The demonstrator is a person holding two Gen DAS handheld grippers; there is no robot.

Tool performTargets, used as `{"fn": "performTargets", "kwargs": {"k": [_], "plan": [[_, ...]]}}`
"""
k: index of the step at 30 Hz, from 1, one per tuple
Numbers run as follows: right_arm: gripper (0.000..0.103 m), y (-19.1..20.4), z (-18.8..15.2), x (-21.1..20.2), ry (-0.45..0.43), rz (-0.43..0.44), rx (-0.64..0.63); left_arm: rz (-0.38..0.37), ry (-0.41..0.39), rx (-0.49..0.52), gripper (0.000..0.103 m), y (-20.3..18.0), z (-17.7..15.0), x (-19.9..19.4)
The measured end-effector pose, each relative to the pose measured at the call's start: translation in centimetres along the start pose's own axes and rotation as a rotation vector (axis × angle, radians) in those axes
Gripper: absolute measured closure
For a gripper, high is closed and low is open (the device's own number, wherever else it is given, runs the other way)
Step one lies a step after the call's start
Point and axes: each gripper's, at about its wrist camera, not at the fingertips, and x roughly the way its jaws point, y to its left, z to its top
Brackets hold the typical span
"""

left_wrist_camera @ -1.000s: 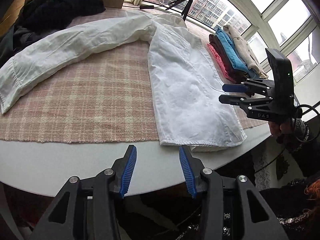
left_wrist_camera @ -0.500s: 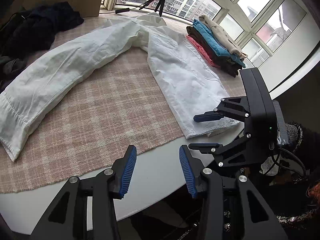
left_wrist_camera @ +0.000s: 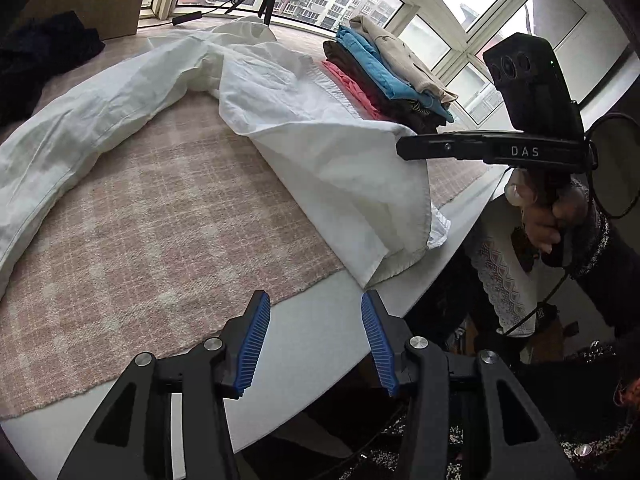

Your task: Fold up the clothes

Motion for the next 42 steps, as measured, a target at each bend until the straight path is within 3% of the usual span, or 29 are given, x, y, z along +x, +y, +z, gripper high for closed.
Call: {"fn": "performTargets", "kwargs": {"k": [4, 12, 15, 16, 17, 18, 19, 27, 29, 31, 33, 36, 39, 42], "plan": [[0.099, -1.4, 0.8, -2.6, -0.062, 0.041, 0.011, -0.026, 0.017, -0.009, 0.057, -2.2, 1.2, 3.5], [0.099, -4.0, 1.4, -4.9, -0.12, 0.11, 0.034, 0.065, -0.004, -0.05, 0.057, -5.6, 4.1, 7.4], [0.099, -4.7, 1.4, -5.5, -0.136, 0.139, 0.042, 0.179, 0.055, -0.058, 0.06, -6.1, 5.1, 9.8], [0.099, -4.9, 1.4, -5.7, -0.141, 0.148, 0.045, 0.234, 0.082, -0.058, 0.065, -6.0, 5.2, 10.6], [0.099, -5.1, 1.4, -5.8, -0.146, 0.16, 0.045, 0.273, 0.091, -0.058, 0.081, -5.8, 5.1, 11.1], [0.099, -5.2, 1.4, -6.0, -0.147, 0.172, 0.043, 0.28, 0.088, -0.063, 0.089, -5.7, 5.0, 11.0], [0.099, -5.3, 1.4, -6.1, -0.149, 0.183, 0.041, 0.266, 0.085, -0.075, 0.102, -5.5, 4.8, 10.7], [0.099, -5.3, 1.2, -5.6, -0.144, 0.218, 0.022, 0.245, 0.064, -0.277, 0.103, -1.9, 0.4, 5.8], [0.099, -5.2, 1.1, -5.0, -0.126, 0.226, 0.022, 0.218, 0.028, -0.285, 0.082, -1.8, 0.6, 4.0], [0.099, -5.3, 1.0, -5.0, -0.132, 0.227, 0.03, 0.237, -0.038, -0.243, 0.069, -2.0, 2.4, 2.7], [0.099, -5.5, 1.1, -5.5, -0.15, 0.227, 0.044, 0.259, -0.095, -0.201, 0.068, -1.9, 4.8, 2.1], [0.099, -6.1, 1.0, -6.4, -0.174, 0.217, 0.064, 0.243, -0.085, -0.212, 0.066, -0.7, 9.0, 4.5], [0.099, -6.8, 1.0, -6.7, -0.181, 0.204, 0.093, 0.274, -0.056, -0.202, 0.065, 1.5, 12.7, 7.3], [0.099, -7.1, 1.1, -6.6, -0.188, 0.194, 0.114, 0.296, -0.026, -0.218, 0.065, 4.6, 14.8, 9.0]]}}
